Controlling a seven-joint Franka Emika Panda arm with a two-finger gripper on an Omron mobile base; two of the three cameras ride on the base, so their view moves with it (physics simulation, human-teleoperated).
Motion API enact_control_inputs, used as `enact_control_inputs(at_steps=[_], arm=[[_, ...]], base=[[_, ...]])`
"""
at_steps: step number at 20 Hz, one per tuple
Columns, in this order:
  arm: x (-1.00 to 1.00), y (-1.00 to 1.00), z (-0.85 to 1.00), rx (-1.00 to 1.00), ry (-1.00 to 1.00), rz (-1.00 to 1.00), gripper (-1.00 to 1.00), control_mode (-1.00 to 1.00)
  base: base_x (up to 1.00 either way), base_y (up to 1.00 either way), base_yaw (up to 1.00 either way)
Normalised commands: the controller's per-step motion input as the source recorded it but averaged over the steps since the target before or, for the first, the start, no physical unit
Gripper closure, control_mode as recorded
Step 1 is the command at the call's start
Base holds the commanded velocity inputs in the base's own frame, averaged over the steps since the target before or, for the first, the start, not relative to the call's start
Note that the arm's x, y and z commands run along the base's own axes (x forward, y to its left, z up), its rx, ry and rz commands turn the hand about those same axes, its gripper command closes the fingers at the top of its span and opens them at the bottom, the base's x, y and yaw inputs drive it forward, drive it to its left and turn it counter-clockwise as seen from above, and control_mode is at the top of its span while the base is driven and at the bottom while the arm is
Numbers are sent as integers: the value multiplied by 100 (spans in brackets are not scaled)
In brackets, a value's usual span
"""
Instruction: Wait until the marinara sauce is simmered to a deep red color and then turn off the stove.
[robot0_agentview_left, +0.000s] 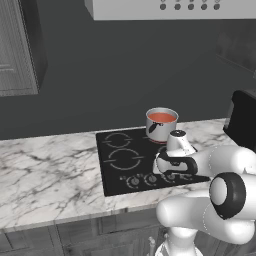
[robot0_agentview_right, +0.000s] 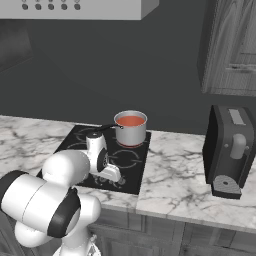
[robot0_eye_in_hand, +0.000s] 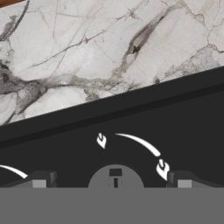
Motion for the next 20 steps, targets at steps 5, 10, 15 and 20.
enact_control_inputs(at_steps=[5, 10, 15, 20], arm=[[0, 0, 0, 0, 0, 0, -100, -100], [0, 0, 0, 0, 0, 0, -100, -100], [0, 0, 0, 0, 0, 0, -100, -100], [0, 0, 0, 0, 0, 0, -100, -100]], base=[[0, 0, 0], [0, 0, 0], [0, 0, 0], [0, 0, 0]])
